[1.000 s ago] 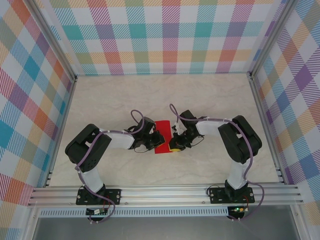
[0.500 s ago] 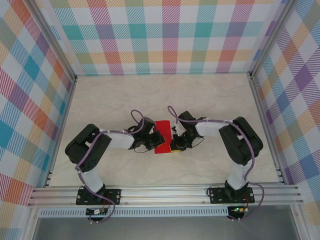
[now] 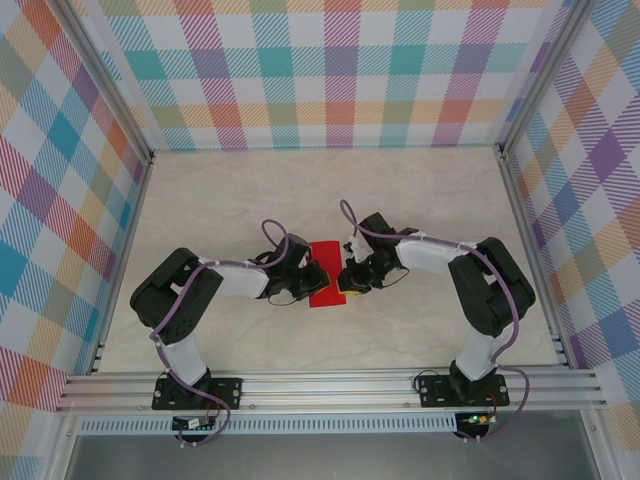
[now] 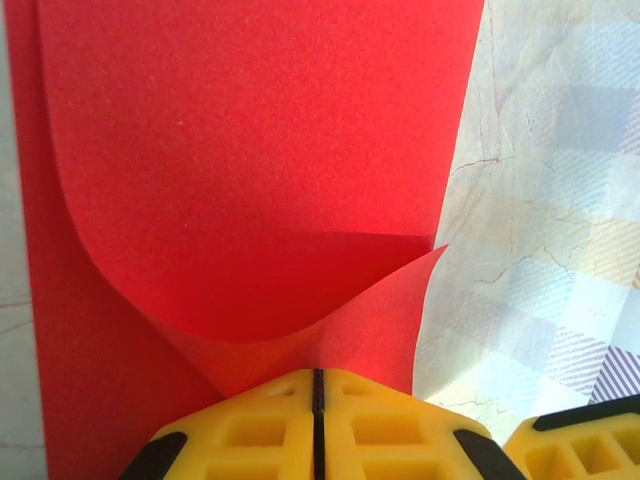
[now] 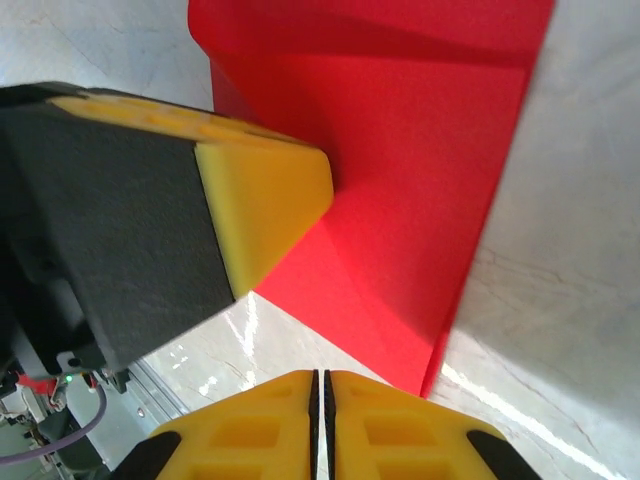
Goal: Fold a paper plane with a square sheet of paper (pick it up from the middle)
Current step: Fold the triangle a second time at the center of the table.
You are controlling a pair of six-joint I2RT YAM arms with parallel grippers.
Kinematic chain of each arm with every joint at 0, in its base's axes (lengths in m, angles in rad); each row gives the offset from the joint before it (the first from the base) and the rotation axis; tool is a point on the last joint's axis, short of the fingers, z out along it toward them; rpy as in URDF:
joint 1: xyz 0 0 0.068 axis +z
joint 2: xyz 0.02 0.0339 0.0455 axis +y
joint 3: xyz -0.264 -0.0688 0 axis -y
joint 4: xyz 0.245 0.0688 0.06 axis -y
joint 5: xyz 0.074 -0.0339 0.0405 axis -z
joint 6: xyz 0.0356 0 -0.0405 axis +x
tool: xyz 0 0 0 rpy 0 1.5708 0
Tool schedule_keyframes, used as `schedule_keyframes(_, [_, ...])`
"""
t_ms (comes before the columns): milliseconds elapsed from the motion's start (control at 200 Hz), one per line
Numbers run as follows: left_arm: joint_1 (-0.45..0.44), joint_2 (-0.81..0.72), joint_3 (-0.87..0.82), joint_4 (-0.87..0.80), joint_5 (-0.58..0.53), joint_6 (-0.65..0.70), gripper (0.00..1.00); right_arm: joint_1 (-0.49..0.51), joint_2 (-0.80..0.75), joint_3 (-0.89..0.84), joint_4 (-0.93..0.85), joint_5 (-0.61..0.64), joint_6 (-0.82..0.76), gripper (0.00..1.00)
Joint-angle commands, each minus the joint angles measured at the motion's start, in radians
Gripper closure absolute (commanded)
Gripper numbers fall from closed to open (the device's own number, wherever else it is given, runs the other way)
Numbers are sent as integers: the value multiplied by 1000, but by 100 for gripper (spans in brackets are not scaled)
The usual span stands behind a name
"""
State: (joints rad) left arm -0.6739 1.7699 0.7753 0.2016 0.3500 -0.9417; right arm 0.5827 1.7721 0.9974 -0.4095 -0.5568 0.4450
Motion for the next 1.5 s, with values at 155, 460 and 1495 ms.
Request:
schedule_keyframes(155, [-15,26,-23,-85,-23,27,91,12,72,-71,0,-8,-18,87])
schedule_keyframes(460, [-15,30,-26,-83,-22,26,91,11,8,-94,-4,-2,-8,86])
schedule_keyframes(1495, [-14,-11,15,-41,-7,22,84,8,100,-122,58,83,53,91])
